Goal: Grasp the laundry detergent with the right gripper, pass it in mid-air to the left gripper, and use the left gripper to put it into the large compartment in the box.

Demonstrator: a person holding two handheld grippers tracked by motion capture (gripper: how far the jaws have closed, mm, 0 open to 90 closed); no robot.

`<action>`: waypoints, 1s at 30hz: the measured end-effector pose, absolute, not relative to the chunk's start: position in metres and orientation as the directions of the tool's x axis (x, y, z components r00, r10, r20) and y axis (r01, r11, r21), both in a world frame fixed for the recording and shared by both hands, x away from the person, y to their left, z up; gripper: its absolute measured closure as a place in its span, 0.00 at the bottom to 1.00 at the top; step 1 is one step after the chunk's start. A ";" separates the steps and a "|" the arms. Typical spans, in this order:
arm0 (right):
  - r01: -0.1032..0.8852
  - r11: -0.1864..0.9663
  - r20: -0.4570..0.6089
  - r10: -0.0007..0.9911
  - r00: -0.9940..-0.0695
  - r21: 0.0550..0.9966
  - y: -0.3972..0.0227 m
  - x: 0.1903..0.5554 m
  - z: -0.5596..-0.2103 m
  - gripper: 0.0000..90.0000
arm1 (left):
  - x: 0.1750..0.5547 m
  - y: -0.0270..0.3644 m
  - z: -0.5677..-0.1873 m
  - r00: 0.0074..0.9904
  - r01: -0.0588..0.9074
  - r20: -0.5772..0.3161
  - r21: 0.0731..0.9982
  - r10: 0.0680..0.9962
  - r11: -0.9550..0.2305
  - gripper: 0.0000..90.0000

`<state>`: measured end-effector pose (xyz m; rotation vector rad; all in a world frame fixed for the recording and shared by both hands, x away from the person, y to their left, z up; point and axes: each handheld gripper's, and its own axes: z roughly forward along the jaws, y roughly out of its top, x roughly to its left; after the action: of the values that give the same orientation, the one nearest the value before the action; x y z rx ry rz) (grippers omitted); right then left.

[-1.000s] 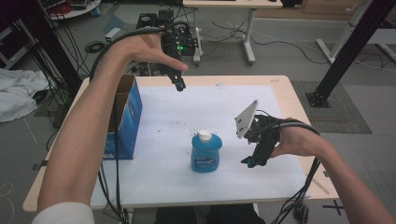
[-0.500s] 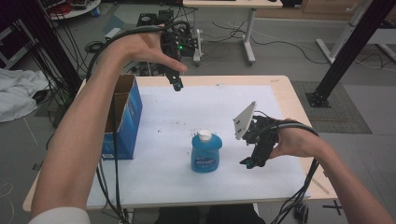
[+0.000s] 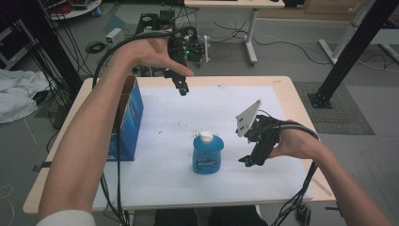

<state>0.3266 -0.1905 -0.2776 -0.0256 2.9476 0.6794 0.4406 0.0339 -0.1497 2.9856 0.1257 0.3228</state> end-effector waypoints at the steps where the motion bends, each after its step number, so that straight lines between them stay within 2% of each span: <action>1: -0.038 0.895 -0.120 0.017 -0.993 0.444 -0.190 0.327 -0.279 0.13 | 0.441 0.034 -0.151 0.974 0.069 0.204 0.148 0.099 -0.987 0.19; 10: 0.003 0.850 -0.103 0.067 -0.992 0.527 -0.189 0.336 -0.304 0.13 | 0.440 0.035 -0.155 0.975 0.057 0.206 0.146 0.087 -0.988 0.19; 18: 0.047 0.771 -0.036 0.090 -0.995 0.635 -0.187 0.343 -0.328 0.13 | 0.434 0.037 -0.155 0.975 0.045 0.210 0.156 0.078 -0.987 0.19; 30: 0.075 0.726 0.014 0.090 -0.996 0.684 -0.175 0.344 -0.351 0.13 | 0.429 0.039 -0.157 0.974 0.033 0.214 0.164 0.069 -0.986 0.19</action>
<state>0.3443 -0.1751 -0.3513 0.1393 2.8992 1.1472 0.4293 0.0391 -0.1574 2.9625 0.0772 0.3299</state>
